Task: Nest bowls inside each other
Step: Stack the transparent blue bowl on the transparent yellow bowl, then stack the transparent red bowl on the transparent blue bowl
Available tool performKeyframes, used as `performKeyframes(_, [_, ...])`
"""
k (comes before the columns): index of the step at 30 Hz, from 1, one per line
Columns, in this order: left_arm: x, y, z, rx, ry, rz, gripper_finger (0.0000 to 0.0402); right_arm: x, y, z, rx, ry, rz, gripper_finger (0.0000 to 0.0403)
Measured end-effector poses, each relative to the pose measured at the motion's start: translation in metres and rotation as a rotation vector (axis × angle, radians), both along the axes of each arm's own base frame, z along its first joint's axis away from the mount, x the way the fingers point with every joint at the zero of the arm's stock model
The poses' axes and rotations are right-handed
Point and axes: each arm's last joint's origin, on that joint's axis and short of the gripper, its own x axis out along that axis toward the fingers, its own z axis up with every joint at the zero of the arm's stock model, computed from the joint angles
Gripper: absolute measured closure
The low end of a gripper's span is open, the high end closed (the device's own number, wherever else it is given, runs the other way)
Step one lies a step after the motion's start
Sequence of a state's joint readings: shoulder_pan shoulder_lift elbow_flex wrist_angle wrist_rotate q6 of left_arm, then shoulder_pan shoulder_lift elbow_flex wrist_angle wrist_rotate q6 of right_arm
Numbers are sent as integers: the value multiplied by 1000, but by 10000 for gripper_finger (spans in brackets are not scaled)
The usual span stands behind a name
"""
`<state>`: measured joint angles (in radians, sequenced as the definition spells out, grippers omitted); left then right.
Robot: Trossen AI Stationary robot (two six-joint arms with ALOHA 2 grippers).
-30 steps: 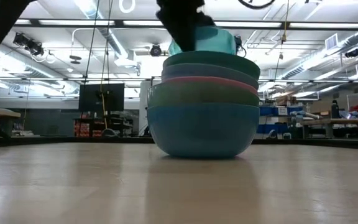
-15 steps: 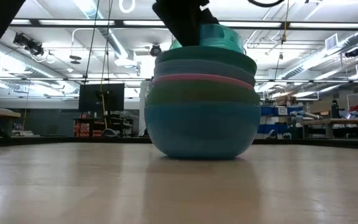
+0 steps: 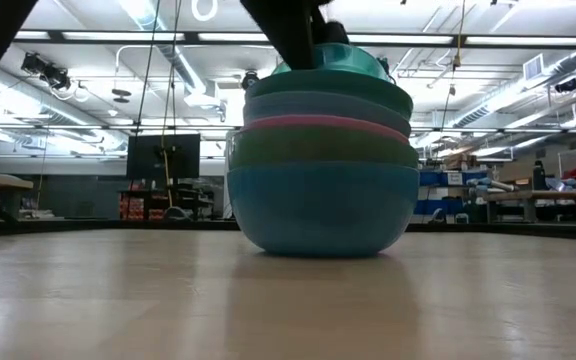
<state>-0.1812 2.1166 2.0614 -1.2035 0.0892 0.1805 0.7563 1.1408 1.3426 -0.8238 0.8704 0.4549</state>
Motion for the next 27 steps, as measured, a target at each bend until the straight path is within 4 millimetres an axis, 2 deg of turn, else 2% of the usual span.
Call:
performKeyframes(8, [-2, -19, 31, -9, -100, -26, 223, 0, -1, 0, -8, -6, -15, 353])
performKeyframes(15, [-1, -33, 31, -24, -142, -44, 262, 0, -1, 0, -8, -7, -16, 353])
performKeyframes(19, [-2, -31, 27, 22, -119, -27, 295, 0, -1, 0, -8, -7, -16, 353])
performKeyframes(22, [-10, -25, 30, 162, -81, 17, 308, 0, -2, -1, 16, -5, -37, 353])
performKeyframes(24, [-21, -16, 39, 284, -53, 68, 310, 1, -7, -5, 36, 21, -80, 353])
performKeyframes(27, [-43, -5, 69, 390, -105, 178, 311, 2, -20, -17, 59, 127, -180, 353])
